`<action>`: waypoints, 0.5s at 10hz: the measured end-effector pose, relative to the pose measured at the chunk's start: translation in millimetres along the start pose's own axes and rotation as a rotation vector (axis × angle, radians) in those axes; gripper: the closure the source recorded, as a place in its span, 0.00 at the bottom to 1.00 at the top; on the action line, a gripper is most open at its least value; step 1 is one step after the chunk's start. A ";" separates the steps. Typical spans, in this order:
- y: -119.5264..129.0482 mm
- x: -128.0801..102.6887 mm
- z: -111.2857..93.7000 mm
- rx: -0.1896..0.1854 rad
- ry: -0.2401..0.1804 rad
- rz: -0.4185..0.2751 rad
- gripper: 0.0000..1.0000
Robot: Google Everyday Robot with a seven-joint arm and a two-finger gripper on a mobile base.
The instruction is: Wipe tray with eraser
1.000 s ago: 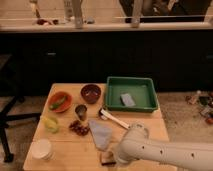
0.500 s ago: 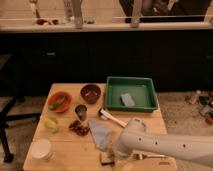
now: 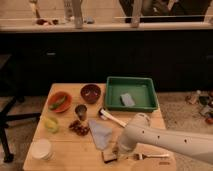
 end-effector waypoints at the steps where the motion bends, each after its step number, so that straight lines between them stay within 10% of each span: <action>1: 2.6 7.8 -2.4 -0.006 -0.002 0.003 0.99; 5: 8.8 8.7 -23.9 -0.006 -0.031 0.005 1.00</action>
